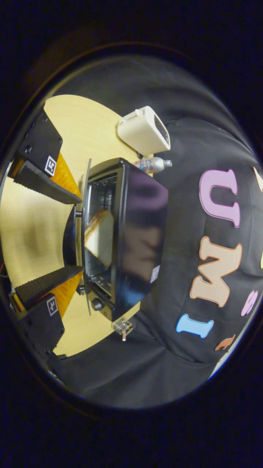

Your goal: Open the toaster oven, put the food inside, and close the toaster oven door.

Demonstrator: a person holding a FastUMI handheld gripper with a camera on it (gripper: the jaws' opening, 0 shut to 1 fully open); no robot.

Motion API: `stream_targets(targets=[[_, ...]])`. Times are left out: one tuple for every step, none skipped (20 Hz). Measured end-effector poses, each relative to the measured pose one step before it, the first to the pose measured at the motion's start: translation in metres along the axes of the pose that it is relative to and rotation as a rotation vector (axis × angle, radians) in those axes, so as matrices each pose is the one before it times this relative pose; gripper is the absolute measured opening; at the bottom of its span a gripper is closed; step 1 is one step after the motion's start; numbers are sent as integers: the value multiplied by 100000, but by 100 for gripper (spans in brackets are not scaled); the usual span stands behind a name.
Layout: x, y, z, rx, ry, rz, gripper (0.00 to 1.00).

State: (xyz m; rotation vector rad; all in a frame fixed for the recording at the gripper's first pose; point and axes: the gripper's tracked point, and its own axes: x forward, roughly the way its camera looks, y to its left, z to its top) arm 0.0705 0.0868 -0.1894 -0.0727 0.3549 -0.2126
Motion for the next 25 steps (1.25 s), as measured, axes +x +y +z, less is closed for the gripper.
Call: stream_targets(targets=[[586,49,786,1199,-2982,947,100],[351,-31,704,1510,-2861,965,100],[532,-86,627,1358,-2119,385,100],[653,-28,720,1113,-2446,594,100],[542,-193,462,352,-1234,191,100],[34,475,625,802,-1949,2890,100],[498,106,234,541,461,1177,100],[-111,-22,601,31,-1381,-130,100],[39,-167,1336,-775,-2197,40,100],[-229,-132,1615,-898,-2666,-166,100],[-158,-223,1687,-379,-2989,-138,100],[-147,27,1967,290,-3075,1105,100],[139,-2,1871,655,-3236,942,100],[65,-67,1650,307,-2237,961,100],[-154,-248,1370,-342,-1918,242,100],[-222,-395,1326,-535,-1362,-256,100],[-503,-431,1248,-221,-1694,-431,100],[-462,-245,1089,623,-1443,-19,100],[-143,-17,509,1535,-993,622,100],[-513,68,472,2009,-680,562,100],[-495,-114,252,1830,-623,394,100],[-502,-254,128,1073,-334,-516,100],[-343,-361,-38,539,-88,-651,100],[-154,-122,-133,679,250,-329,100],[-314,-195,-348,633,509,-240,100]])
